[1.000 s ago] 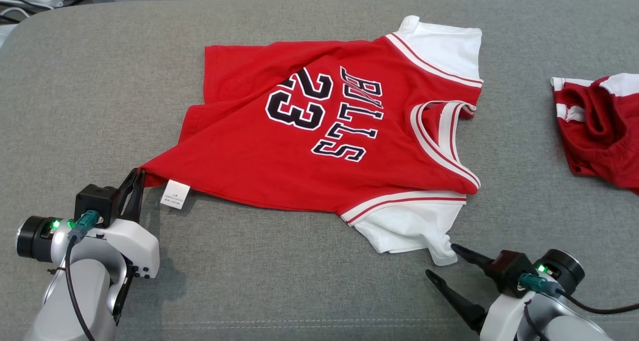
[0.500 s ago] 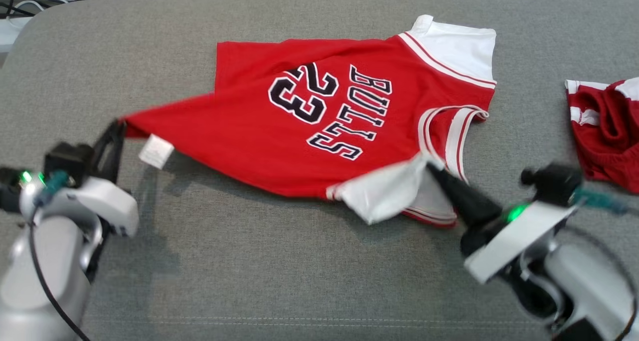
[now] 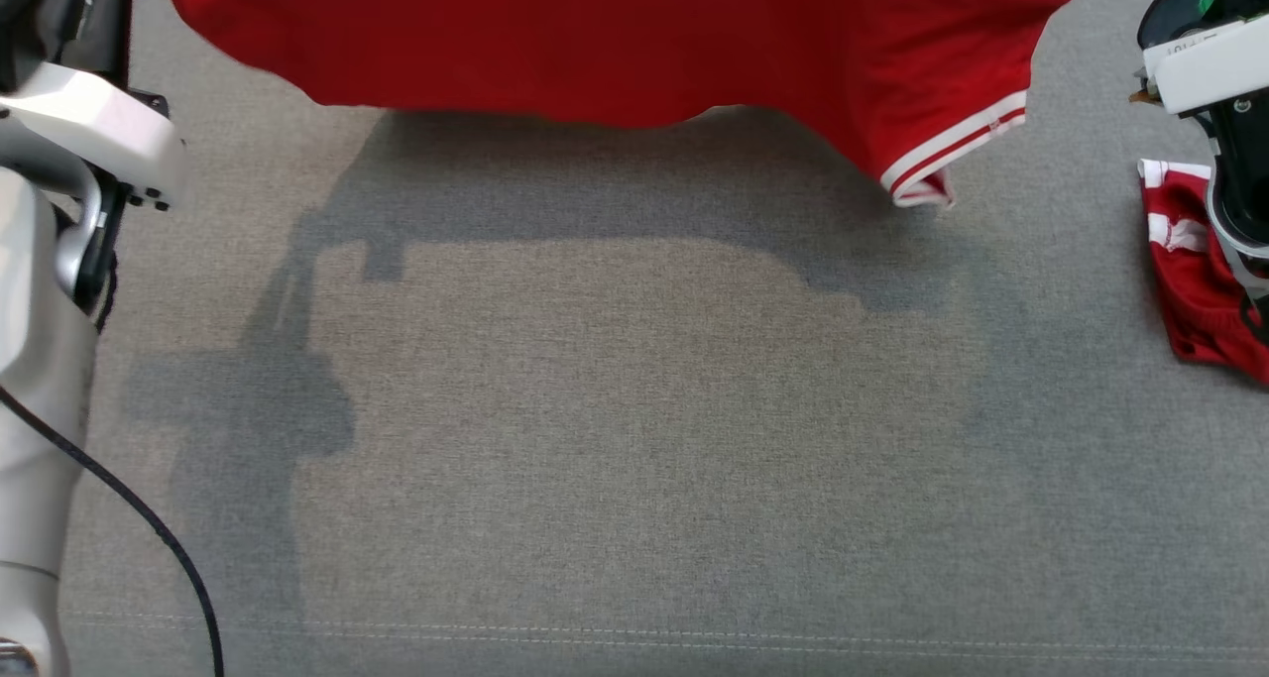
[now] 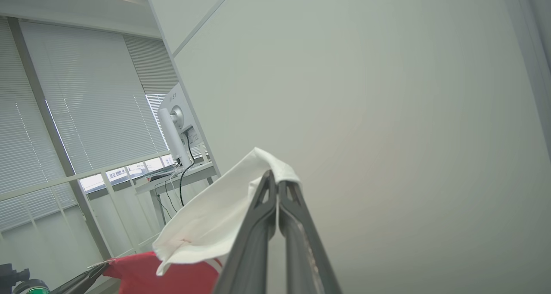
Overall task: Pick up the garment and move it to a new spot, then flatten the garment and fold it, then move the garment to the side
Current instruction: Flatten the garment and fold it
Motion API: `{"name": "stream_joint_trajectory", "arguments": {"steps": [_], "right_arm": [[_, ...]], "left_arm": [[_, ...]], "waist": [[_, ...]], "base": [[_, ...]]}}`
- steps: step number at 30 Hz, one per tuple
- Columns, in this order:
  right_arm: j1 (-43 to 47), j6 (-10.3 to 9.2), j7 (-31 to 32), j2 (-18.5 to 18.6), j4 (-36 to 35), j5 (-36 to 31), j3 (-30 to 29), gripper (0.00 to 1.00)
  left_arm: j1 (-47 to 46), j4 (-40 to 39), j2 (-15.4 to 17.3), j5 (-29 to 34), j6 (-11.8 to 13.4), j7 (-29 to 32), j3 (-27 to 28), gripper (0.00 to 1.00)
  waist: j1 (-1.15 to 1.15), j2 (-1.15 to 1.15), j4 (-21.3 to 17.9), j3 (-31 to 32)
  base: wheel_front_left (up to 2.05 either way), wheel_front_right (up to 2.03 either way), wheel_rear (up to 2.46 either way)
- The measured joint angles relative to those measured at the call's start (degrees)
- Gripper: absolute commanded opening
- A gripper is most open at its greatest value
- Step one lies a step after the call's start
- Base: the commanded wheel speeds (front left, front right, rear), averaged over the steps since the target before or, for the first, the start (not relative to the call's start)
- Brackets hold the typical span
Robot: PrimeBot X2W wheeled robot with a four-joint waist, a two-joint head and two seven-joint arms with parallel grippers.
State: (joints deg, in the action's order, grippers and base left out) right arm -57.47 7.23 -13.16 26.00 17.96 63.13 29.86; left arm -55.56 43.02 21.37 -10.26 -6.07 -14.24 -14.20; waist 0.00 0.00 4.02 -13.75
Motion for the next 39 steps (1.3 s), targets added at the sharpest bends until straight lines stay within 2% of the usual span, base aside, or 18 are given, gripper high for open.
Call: {"name": "stream_joint_trajectory", "arguments": {"steps": [3,9,13,23,24,25,26,30,34,36,39], "right_arm": [[1.53,0.00,1.34,1.23,-0.44,2.64,2.97,0.00],[18.00,0.00,15.51,8.36,-4.22,13.02,13.82,0.00],[25.59,0.00,22.01,12.17,-6.01,18.87,17.50,0.00],[27.31,0.00,30.98,12.81,-7.26,19.91,24.25,0.00],[27.38,0.00,31.90,12.63,-7.55,19.92,24.76,0.31],[27.42,0.00,32.81,12.50,-7.72,19.94,25.15,0.92],[27.42,0.00,33.71,12.56,-7.73,19.91,25.66,1.00],[27.47,0.00,37.68,14.71,-7.87,19.40,26.86,1.00],[27.44,0.00,39.73,19.91,-8.36,17.28,26.14,1.00],[26.88,0.00,36.33,21.94,-9.82,13.55,24.15,1.00],[24.03,0.00,29.45,22.34,-13.51,4.80,22.97,1.00]], "left_arm": [[2.26,1.53,-1.10,-0.47,-0.46,-0.25,-0.88,0.00],[16.36,6.02,-2.65,-4.04,-1.01,-0.23,-3.33,0.00],[19.98,6.88,-2.08,-5.68,-1.02,-0.23,-4.04,0.00],[19.96,5.45,-2.01,-6.48,-1.30,-0.23,-5.23,0.00],[19.96,5.32,-2.01,-6.48,-1.43,-0.23,-5.27,0.00],[19.95,5.17,-2.01,-6.48,-1.43,-0.23,-5.27,0.00],[19.95,5.06,-2.00,-6.48,-1.43,-0.23,-5.30,0.00],[19.95,4.82,-2.02,-6.48,-1.43,-0.23,-5.24,0.00],[19.96,4.60,-2.12,-6.47,-1.43,-0.23,-4.98,0.00],[19.96,4.30,-2.14,-6.47,-1.43,-0.24,-4.59,0.00],[19.97,3.83,-2.45,-6.47,-1.43,-0.24,-4.01,0.00]], "waist": [[0.00,0.00,0.51,0.86],[0.00,0.00,1.43,2.60],[0.00,0.00,1.53,2.57],[0.00,0.00,0.87,2.09],[0.00,0.00,0.76,2.03],[0.00,0.00,0.65,1.95],[0.00,0.00,0.53,1.87],[0.00,0.00,-0.15,1.62],[0.00,0.00,-0.82,1.66],[0.00,0.00,-1.10,1.67],[0.00,0.00,-1.27,1.57]], "base": [[0.00,0.00,0.00],[0.00,0.00,0.00],[0.00,0.00,0.00],[0.00,0.00,0.00],[0.00,0.00,0.00],[0.00,0.00,0.00],[0.00,0.00,0.00],[0.00,0.00,0.00],[0.00,0.00,0.00],[0.00,0.00,0.00],[0.00,0.00,0.00]]}}
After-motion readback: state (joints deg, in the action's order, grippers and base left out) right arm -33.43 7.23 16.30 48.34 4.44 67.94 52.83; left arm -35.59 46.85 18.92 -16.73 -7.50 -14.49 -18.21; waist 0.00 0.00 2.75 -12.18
